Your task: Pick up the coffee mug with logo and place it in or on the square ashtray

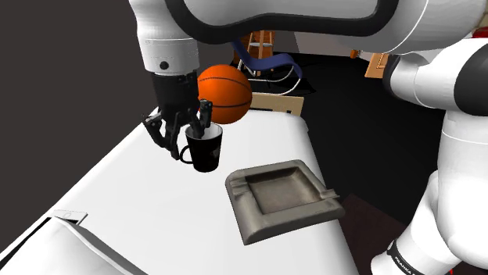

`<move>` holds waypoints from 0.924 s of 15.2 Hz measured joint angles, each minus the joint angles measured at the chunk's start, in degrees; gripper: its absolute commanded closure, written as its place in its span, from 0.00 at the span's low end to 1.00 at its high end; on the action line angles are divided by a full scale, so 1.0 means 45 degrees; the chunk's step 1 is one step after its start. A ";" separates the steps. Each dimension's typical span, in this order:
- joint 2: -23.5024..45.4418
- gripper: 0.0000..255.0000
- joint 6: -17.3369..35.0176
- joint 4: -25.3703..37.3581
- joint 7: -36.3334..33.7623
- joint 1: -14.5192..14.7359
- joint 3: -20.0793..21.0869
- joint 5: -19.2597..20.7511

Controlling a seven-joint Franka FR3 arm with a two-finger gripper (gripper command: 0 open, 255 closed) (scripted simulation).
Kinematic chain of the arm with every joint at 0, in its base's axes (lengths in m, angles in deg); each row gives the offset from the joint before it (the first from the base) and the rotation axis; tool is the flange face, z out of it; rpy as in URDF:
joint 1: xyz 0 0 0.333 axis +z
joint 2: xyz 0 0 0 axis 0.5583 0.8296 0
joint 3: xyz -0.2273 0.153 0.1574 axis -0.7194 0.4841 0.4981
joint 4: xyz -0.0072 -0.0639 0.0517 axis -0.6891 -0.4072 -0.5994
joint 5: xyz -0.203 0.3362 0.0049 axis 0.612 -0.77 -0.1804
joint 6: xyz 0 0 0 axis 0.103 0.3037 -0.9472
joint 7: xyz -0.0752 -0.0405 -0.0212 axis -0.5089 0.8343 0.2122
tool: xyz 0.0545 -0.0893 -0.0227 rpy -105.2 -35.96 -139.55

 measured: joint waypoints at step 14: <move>-0.2058 1.00 -0.1197 -0.0559 0.0451 -0.0749 0.0157 -0.1073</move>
